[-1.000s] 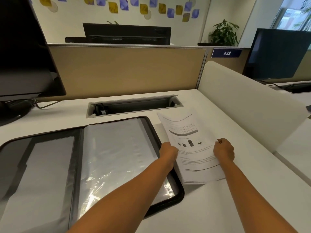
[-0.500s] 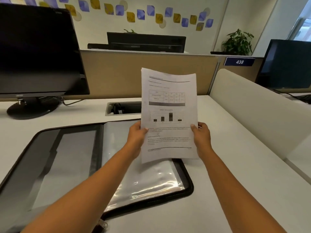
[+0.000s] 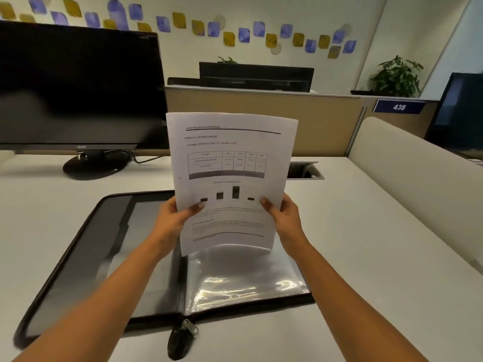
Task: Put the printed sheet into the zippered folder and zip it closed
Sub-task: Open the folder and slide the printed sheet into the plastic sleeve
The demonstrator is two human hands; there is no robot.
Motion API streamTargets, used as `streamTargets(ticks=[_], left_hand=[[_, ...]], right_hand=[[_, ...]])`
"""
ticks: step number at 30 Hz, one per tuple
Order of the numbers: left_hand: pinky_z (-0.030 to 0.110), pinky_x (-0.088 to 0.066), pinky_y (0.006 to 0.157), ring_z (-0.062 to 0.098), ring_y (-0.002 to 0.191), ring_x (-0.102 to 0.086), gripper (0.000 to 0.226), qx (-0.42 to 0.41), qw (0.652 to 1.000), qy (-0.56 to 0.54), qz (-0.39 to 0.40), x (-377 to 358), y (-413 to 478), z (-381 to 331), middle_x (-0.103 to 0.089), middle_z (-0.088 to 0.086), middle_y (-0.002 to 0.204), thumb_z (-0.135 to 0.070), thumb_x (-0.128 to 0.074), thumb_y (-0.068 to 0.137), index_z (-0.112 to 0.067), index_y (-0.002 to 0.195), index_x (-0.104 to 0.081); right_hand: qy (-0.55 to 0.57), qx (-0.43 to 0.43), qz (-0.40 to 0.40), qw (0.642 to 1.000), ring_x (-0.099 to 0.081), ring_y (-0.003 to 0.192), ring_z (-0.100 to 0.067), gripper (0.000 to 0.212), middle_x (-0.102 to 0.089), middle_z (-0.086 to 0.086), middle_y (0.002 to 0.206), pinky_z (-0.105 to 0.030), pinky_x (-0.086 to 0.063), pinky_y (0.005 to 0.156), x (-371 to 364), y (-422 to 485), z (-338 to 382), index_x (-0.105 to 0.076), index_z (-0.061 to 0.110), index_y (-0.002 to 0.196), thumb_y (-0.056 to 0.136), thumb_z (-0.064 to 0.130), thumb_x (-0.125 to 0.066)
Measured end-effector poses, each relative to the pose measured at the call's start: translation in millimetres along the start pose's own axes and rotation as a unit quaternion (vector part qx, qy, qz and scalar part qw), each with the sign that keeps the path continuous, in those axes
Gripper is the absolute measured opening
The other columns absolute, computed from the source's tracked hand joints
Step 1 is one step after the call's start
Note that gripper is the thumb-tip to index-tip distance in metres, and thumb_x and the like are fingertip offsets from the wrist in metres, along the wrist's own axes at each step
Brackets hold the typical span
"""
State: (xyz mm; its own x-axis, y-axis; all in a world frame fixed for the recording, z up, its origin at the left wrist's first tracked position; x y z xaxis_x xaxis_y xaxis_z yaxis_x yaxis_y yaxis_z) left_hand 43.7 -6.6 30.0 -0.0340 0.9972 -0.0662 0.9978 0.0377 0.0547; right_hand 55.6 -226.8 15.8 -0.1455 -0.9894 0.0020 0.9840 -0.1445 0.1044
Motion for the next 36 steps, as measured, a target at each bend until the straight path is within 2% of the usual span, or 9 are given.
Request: streamTargets(ticks=[9, 12, 16, 20, 23, 27, 29, 33, 36], left_hand=[[0.046, -0.049, 0.086, 0.023, 0.090, -0.061, 0.010, 0.031, 0.998, 0.042, -0.016, -7, -4, -1, -0.064, 0.003, 0.095, -0.016, -0.055, 0.089, -0.019, 0.097, -0.059], [0.046, -0.049, 0.090, 0.025, 0.094, -0.060, 0.021, 0.040, 0.998, 0.051, -0.001, -8, -3, 5, -0.064, 0.002, 0.095, -0.017, -0.056, 0.088, -0.012, 0.108, -0.058], [0.039, -0.045, 0.093, 0.023, 0.104, -0.055, 0.041, 0.050, 0.984, 0.152, 0.079, -9, -2, 20, -0.059, 0.009, 0.116, -0.024, -0.058, 0.087, -0.010, 0.124, -0.051], [0.038, -0.037, 0.105, 0.021, 0.119, -0.048, 0.108, 0.072, 0.902, 0.361, 0.227, -2, -10, 46, -0.049, -0.002, 0.129, -0.085, -0.048, 0.054, -0.018, 0.138, -0.036], [0.044, -0.023, 0.115, 0.023, 0.131, -0.039, 0.127, 0.031, 0.828, 0.496, 0.260, 4, -11, 62, -0.038, 0.003, 0.145, -0.099, -0.017, 0.041, -0.022, 0.143, -0.024], [0.033, -0.010, 0.117, 0.016, 0.142, -0.020, 0.138, -0.027, 0.764, 0.587, 0.267, 9, -12, 70, -0.019, -0.002, 0.155, -0.098, 0.008, 0.034, -0.023, 0.145, -0.021], [0.030, -0.013, 0.116, 0.013, 0.142, -0.019, 0.140, -0.043, 0.742, 0.612, 0.270, 11, -14, 70, -0.018, -0.002, 0.155, -0.098, 0.012, 0.032, -0.023, 0.145, -0.023], [0.030, -0.031, 0.109, 0.014, 0.135, -0.036, 0.135, -0.104, 0.706, 0.645, 0.273, 10, -28, 65, -0.031, -0.002, 0.151, -0.095, 0.013, 0.038, -0.022, 0.140, -0.036], [0.029, -0.044, 0.099, 0.012, 0.119, -0.054, 0.124, -0.156, 0.695, 0.642, 0.285, 11, -39, 61, -0.051, -0.003, 0.137, -0.092, 0.013, 0.048, -0.023, 0.125, -0.055]], right_hand=[[0.008, -0.024, -0.011, 1.000, -0.063, 0.086, -0.022, 0.026, -0.064, 0.002, 0.096, -0.038, -0.055, 0.075, -1, -5, -1, -0.054, 0.018, 0.112, 0.087, 0.027, -0.056], [0.005, -0.032, -0.016, 0.999, -0.063, 0.091, -0.026, 0.028, -0.064, -0.002, 0.102, -0.044, -0.055, 0.082, 0, -7, -4, -0.053, 0.016, 0.114, 0.089, 0.027, -0.055], [-0.001, -0.027, -0.054, 0.998, -0.062, 0.088, -0.026, 0.022, -0.064, -0.004, 0.104, -0.043, -0.054, 0.080, 6, -4, -3, -0.054, 0.019, 0.110, 0.090, 0.027, -0.053], [-0.009, -0.021, -0.080, 0.996, -0.061, 0.094, -0.030, 0.021, -0.063, -0.007, 0.107, -0.047, -0.054, 0.085, 14, 4, -1, -0.053, 0.019, 0.110, 0.091, 0.028, -0.052], [-0.009, -0.017, -0.089, 0.996, -0.062, 0.097, -0.032, 0.020, -0.064, -0.008, 0.108, -0.050, -0.053, 0.087, 20, 10, 0, -0.054, 0.020, 0.108, 0.090, 0.029, -0.054], [0.013, -0.024, -0.101, 0.995, -0.063, 0.091, -0.030, 0.024, -0.064, -0.009, 0.109, -0.050, -0.053, 0.087, 25, 19, -2, -0.056, 0.013, 0.111, 0.090, 0.025, -0.056], [0.027, -0.027, -0.105, 0.994, -0.063, 0.089, -0.029, 0.027, -0.064, -0.010, 0.110, -0.049, -0.053, 0.086, 25, 22, -3, -0.055, 0.011, 0.114, 0.090, 0.023, -0.056], [0.048, -0.034, -0.113, 0.992, -0.062, 0.088, -0.025, 0.031, -0.063, -0.010, 0.116, -0.044, -0.053, 0.082, 23, 26, -9, -0.053, 0.011, 0.118, 0.090, 0.023, -0.055], [0.048, -0.035, -0.115, 0.992, -0.062, 0.090, -0.026, 0.031, -0.063, -0.011, 0.115, -0.046, -0.053, 0.084, 22, 29, -13, -0.053, 0.011, 0.118, 0.090, 0.023, -0.055]])
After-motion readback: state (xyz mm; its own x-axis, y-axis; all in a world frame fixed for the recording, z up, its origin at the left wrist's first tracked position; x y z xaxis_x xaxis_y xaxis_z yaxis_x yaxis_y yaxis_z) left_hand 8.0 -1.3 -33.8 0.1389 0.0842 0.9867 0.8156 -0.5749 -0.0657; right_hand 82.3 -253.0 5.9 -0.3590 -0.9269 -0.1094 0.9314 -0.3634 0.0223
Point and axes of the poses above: each hand's wrist, its own y-axis towards the middle knuckle, its own x-axis out of the back of the hand, z = x × y, the point moved 3 cm from there along y, towards the middle knuckle
